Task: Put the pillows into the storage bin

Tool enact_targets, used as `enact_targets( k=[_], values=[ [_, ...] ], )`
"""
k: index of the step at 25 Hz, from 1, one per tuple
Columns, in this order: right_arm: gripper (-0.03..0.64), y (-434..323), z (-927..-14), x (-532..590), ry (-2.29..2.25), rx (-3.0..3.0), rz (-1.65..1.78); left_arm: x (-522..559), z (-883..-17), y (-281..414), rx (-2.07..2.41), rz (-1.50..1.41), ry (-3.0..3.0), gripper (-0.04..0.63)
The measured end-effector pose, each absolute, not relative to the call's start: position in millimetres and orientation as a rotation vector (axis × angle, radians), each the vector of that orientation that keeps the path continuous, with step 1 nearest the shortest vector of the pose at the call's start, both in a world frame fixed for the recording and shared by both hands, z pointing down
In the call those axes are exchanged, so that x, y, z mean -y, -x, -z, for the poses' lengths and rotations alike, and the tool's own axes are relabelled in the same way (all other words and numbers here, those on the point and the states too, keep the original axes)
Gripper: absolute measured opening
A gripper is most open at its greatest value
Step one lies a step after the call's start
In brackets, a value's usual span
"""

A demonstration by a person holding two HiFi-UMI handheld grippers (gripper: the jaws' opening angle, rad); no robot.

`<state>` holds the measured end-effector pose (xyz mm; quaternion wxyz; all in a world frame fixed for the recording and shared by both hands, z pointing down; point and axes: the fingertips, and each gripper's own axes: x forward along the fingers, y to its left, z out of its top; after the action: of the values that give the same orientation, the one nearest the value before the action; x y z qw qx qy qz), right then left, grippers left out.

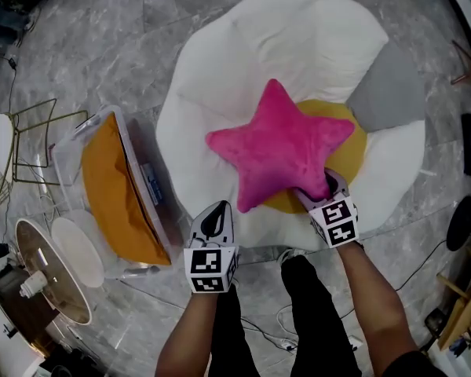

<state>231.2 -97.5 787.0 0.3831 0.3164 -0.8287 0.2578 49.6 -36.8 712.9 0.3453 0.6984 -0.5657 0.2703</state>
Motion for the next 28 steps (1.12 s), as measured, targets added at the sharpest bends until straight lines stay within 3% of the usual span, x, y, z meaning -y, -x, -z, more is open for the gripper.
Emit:
enact_targets(
  k=[14, 28],
  values=[
    [0.334, -143.3, -703.8, 48.5, -0.664, 2.294, -0.512, -38.2, -669.7, 91.4, 1.735, -0.594, -1.569, 0.018],
    [0.334, 106.2, -651.4, -41.8, -0.450, 2.417, -0.462, -187.6, -605.9, 274.4, 1.953, -0.443, -1.359, 0.018]
  ],
)
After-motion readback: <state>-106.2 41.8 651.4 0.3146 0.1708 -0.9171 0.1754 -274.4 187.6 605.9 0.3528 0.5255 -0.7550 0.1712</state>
